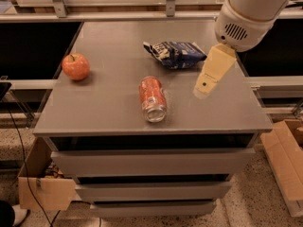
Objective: Place coke can upright
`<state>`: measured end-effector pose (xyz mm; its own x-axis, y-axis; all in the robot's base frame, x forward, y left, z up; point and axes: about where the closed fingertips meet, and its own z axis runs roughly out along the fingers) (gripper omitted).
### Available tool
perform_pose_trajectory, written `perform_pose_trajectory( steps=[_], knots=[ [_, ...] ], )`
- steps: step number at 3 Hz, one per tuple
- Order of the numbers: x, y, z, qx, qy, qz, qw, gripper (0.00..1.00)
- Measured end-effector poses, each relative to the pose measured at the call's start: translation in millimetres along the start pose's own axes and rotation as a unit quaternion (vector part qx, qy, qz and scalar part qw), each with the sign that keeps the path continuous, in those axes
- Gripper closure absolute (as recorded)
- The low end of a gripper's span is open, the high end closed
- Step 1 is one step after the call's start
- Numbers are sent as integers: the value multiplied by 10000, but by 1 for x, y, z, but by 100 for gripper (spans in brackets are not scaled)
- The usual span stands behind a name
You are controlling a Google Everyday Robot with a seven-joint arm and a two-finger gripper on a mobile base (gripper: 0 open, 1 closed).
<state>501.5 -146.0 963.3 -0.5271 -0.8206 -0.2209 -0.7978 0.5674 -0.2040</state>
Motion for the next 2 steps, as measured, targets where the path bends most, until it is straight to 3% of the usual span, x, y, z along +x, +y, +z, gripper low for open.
perform_pose_trajectory(
  steps=[1, 2],
  knots=[
    [-2, -3, -1, -136, -92, 163, 9997, 0],
    [-22, 5, -3, -442, -252, 357, 9981, 0]
  ],
)
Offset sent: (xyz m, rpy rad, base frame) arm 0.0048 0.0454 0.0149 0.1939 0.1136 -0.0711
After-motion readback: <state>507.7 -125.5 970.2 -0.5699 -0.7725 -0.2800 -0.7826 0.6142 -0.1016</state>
